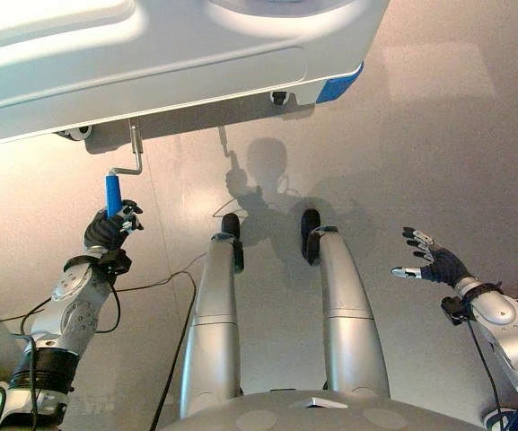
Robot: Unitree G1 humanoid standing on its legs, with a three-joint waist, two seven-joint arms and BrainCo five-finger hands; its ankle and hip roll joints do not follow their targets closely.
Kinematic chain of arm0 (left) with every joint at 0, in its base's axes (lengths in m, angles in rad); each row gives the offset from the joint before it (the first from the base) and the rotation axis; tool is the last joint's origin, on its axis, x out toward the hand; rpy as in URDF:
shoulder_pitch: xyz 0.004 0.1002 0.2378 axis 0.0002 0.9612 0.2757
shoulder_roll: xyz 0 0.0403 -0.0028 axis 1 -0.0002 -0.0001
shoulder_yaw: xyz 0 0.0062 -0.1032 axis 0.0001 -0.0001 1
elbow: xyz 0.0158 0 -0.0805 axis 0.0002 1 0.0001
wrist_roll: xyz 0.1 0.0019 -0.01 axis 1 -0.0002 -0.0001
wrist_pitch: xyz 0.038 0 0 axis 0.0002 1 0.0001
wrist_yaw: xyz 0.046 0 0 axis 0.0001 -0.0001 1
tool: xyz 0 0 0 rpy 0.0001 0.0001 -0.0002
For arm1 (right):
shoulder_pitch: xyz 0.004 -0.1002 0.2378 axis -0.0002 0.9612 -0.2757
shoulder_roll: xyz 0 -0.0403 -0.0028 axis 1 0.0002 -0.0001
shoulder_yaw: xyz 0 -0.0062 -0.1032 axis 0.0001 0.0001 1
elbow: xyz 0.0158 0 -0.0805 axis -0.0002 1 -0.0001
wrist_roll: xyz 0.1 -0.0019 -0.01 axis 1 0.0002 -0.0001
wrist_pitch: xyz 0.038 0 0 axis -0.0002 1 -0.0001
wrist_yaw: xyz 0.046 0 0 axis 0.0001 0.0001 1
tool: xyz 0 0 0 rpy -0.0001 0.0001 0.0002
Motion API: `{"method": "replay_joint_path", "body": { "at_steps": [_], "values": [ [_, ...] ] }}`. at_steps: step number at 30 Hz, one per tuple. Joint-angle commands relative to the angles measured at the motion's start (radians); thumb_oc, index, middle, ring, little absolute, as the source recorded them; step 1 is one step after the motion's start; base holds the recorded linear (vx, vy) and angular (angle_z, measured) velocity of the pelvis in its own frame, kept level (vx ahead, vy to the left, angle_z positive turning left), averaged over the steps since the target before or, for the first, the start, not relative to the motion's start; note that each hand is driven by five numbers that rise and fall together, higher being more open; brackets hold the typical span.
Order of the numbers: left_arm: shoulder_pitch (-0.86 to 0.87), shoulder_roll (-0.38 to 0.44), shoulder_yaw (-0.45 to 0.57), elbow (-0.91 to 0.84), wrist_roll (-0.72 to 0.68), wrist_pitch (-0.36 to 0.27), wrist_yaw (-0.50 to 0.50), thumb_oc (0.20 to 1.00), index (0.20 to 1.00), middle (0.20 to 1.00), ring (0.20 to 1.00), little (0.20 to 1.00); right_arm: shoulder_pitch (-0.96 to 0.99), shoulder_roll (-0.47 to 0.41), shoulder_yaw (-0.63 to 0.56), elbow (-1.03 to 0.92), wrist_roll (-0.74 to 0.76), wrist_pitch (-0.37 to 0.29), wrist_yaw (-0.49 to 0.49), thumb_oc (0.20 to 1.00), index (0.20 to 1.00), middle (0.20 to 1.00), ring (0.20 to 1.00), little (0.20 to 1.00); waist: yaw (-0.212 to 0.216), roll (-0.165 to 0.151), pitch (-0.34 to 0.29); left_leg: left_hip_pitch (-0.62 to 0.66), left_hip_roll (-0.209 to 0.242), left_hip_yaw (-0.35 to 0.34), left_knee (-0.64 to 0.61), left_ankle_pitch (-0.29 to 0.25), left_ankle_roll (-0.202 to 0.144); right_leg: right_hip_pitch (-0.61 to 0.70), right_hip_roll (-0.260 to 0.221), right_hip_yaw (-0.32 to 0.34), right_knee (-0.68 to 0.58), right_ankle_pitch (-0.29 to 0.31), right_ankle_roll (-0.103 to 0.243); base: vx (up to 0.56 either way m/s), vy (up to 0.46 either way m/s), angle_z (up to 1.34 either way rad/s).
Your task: Raise the hospital bed
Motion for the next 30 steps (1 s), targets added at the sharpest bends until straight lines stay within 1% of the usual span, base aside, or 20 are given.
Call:
{"method": "replay_joint_path", "body": {
  "at_steps": [1,9,19,30],
  "values": [
    [0.21,0.17,0.184,-0.04,0.009,-0.121,-0.008,0.2,0.2,0.2,0.2,0.2,0.061,-0.011,-0.004,-0.018,-0.015,-0.005,0.006,1.0,1.0,1.0,1.0,1.0,0.029,0.015,-0.073,-0.098,-0.08,0.083,-0.114,0.264,0.07,-0.01,-0.002,-0.022,-0.104,0.183,0.103,0.0,0.0,0.0],
    [0.194,0.198,0.196,-0.01,0.005,-0.118,-0.004,0.2,0.2,0.2,0.2,0.2,0.073,-0.008,-0.009,-0.02,-0.015,-0.002,0.013,1.0,1.0,1.0,1.0,1.0,0.023,0.016,-0.071,-0.112,-0.08,0.093,-0.093,0.26,0.068,-0.034,0.0,-0.012,-0.089,0.189,0.104,0.01,0.008,-0.04],
    [0.2,0.165,0.218,0.007,0.006,-0.12,0.011,0.2,0.2,0.2,0.2,0.2,0.076,-0.002,-0.02,-0.017,-0.012,0.002,0.015,1.0,1.0,1.0,1.0,1.0,0.021,0.01,-0.074,-0.136,-0.085,0.103,-0.074,0.259,0.066,-0.052,-0.006,-0.009,-0.081,0.199,0.108,0.0,0.007,-0.02],
    [0.19,0.153,0.226,0.06,0.016,-0.122,0.018,0.2,0.2,0.2,0.2,0.2,0.057,-0.002,-0.015,-0.008,-0.004,0.003,0.013,1.0,1.0,1.0,1.0,1.0,0.027,0.007,-0.068,-0.157,-0.089,0.104,-0.065,0.259,0.066,-0.054,-0.009,-0.011,-0.089,0.213,0.116,0.0,0.0,0.0]
  ]
}}
